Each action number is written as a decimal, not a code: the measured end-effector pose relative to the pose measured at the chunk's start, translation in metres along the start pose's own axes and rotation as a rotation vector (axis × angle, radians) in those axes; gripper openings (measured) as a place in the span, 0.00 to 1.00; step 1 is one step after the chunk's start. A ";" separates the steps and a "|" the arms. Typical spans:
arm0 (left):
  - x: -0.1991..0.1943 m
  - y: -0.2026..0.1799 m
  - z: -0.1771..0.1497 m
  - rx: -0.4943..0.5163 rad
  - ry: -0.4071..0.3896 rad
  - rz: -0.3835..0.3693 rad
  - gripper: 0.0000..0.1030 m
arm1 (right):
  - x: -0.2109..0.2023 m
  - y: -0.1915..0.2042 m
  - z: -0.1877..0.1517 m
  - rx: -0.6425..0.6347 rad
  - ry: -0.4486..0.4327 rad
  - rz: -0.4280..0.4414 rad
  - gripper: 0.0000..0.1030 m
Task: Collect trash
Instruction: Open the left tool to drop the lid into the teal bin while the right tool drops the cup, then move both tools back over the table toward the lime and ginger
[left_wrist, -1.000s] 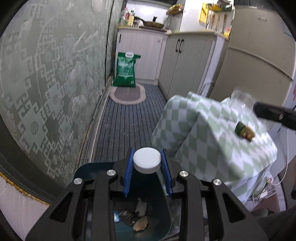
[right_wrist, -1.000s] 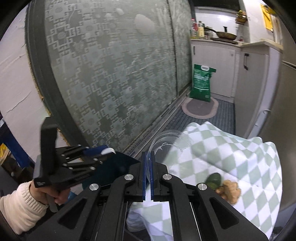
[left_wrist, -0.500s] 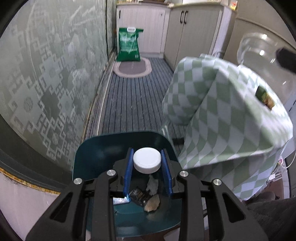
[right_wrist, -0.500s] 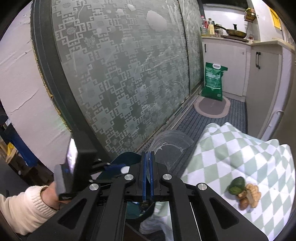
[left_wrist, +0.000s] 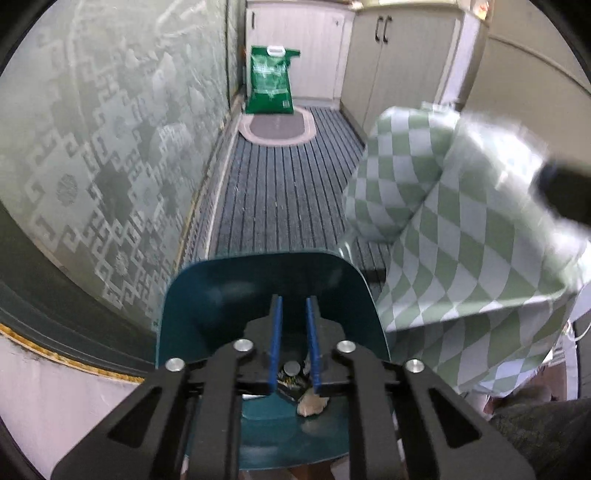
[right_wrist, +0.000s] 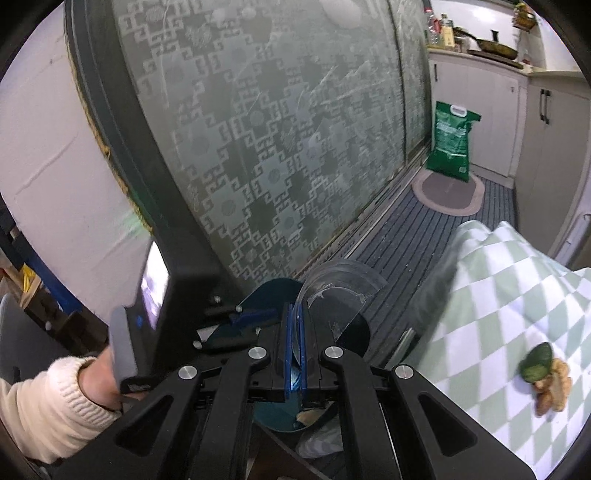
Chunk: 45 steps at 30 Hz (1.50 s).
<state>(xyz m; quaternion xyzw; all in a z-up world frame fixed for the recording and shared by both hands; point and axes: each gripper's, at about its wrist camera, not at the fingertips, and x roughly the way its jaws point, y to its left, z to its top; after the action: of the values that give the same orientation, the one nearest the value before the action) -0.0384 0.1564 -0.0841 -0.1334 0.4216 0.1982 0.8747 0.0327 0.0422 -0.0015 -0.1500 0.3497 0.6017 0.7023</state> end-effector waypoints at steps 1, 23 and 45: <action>-0.003 0.002 0.002 -0.007 -0.015 0.004 0.11 | 0.004 0.003 -0.001 -0.005 0.008 0.003 0.03; -0.063 0.026 0.008 -0.059 -0.242 -0.024 0.01 | 0.099 0.038 -0.035 -0.038 0.277 0.057 0.27; -0.128 -0.010 0.028 -0.111 -0.578 -0.229 0.12 | -0.012 -0.017 -0.015 0.047 -0.083 -0.074 0.47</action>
<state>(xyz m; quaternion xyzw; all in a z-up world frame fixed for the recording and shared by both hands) -0.0869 0.1288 0.0345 -0.1655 0.1265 0.1508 0.9664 0.0435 0.0203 -0.0073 -0.1212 0.3285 0.5728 0.7412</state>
